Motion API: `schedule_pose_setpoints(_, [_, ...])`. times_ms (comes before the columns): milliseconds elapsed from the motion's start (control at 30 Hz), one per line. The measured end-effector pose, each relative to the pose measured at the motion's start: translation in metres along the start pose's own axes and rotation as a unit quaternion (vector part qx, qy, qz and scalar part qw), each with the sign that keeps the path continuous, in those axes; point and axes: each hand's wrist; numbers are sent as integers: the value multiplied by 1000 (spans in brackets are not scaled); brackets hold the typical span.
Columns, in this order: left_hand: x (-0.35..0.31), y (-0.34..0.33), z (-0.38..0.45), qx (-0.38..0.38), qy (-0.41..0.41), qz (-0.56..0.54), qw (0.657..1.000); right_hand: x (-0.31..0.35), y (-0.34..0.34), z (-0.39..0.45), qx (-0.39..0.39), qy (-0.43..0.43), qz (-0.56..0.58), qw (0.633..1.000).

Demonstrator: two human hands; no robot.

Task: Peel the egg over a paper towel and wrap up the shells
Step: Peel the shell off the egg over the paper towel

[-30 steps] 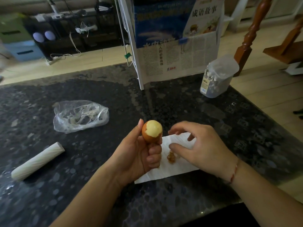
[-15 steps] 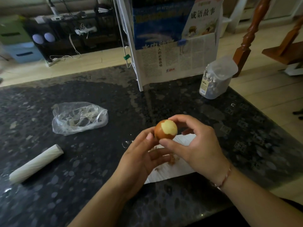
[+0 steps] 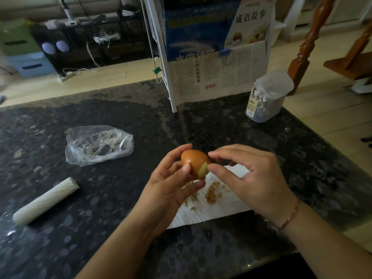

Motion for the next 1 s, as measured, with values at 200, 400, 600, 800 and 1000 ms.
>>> schedule_pose_setpoints(200, [0,0,-2,23,0,24,999,-2,4,0,17,21,1,1000])
schedule_pose_setpoints(400, [-3,2,-3,29,12,33,999,-4,5,0,25,43,-8,999])
schedule_pose_setpoints(600, [-6,2,-3,30,18,40,999,-4,4,0,16,68,-33,997])
schedule_pose_setpoints(800, [-6,-1,-2,26,14,57,998,-4,2,-1,-9,94,-82,992])
schedule_pose_setpoints(1000, [-8,-3,-3,17,20,59,998,-3,2,-2,11,77,-69,995])
Point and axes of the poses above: each hand's wrist, its own z-axis towards the middle knuckle, its own y-axis out of the back of the hand, x = y × z, and after that the axes turned 13 degrees about -y, right-handed
